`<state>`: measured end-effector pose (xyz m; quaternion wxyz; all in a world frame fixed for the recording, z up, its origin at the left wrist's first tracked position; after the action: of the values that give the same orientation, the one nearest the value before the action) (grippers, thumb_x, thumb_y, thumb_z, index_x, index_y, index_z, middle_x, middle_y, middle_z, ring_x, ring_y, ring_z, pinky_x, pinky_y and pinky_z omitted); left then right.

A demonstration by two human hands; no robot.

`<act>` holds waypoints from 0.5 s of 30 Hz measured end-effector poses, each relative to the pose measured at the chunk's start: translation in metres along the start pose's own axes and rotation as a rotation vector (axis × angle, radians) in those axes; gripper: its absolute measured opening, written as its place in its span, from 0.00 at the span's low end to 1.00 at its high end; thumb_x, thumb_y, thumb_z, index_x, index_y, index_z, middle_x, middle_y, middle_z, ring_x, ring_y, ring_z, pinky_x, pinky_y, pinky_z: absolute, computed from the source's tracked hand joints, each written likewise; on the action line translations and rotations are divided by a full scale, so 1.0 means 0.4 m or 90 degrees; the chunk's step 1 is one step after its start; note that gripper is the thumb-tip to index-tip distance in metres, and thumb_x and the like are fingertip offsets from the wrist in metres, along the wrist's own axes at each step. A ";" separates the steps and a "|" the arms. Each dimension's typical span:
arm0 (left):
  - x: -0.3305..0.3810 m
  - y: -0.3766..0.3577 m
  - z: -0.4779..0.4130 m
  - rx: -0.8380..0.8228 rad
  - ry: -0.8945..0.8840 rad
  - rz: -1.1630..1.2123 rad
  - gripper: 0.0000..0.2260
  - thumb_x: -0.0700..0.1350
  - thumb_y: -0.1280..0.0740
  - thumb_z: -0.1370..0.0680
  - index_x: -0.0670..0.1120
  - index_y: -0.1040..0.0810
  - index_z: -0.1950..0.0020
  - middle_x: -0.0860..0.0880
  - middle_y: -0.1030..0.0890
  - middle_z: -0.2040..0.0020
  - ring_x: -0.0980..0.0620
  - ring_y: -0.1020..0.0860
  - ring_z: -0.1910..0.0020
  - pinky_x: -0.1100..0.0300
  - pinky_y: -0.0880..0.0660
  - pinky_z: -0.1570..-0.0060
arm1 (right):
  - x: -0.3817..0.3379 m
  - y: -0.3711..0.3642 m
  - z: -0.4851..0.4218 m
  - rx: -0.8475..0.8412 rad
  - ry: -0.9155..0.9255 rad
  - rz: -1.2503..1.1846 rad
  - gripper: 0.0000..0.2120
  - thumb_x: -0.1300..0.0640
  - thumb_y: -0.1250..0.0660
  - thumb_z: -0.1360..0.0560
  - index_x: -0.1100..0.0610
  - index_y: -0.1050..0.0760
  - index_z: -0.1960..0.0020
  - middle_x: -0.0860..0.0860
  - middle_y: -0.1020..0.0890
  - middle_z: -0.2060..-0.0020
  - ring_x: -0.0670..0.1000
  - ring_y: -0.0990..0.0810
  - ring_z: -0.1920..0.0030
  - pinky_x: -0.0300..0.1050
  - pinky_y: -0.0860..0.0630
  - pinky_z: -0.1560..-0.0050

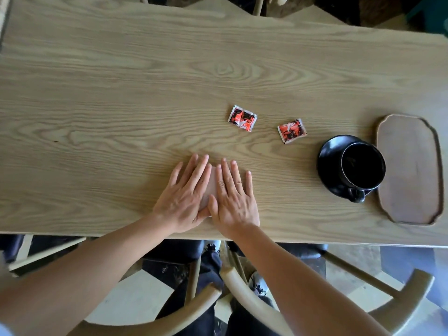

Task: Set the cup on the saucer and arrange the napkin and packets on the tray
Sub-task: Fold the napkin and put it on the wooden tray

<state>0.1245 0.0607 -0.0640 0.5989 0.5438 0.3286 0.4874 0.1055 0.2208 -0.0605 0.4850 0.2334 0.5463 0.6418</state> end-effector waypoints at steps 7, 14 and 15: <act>0.001 -0.005 -0.008 -0.010 -0.003 0.000 0.36 0.62 0.53 0.21 0.38 0.49 0.22 0.41 0.54 0.19 0.39 0.52 0.21 0.39 0.47 0.26 | 0.002 -0.009 -0.004 0.009 0.007 -0.002 0.33 0.46 0.54 0.20 0.58 0.61 0.21 0.54 0.59 0.21 0.55 0.64 0.21 0.61 0.61 0.23; 0.015 0.073 -0.003 -0.150 0.025 -0.022 0.40 0.67 0.54 0.23 0.42 0.56 0.21 0.43 0.60 0.19 0.37 0.55 0.21 0.36 0.47 0.27 | -0.004 0.067 0.012 -0.044 0.012 -0.070 0.32 0.44 0.56 0.19 0.58 0.62 0.21 0.53 0.61 0.21 0.54 0.66 0.22 0.58 0.60 0.22; 0.019 0.089 -0.003 -0.149 0.047 -0.007 0.40 0.67 0.51 0.23 0.42 0.56 0.21 0.44 0.59 0.19 0.37 0.53 0.21 0.37 0.44 0.28 | 0.002 0.084 0.019 -0.030 -0.015 -0.124 0.32 0.44 0.54 0.18 0.58 0.60 0.21 0.53 0.59 0.20 0.54 0.64 0.22 0.55 0.60 0.22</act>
<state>0.1179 0.0660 -0.0284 0.6484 0.4503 0.2945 0.5387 0.0991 0.2273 -0.0272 0.5568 0.1752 0.5456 0.6014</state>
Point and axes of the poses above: each hand's wrist, its own z-axis away from the middle knuckle, its own y-axis out of the back of the hand, x = y × z, the point moved 1 cm from there along -z, towards the middle knuckle
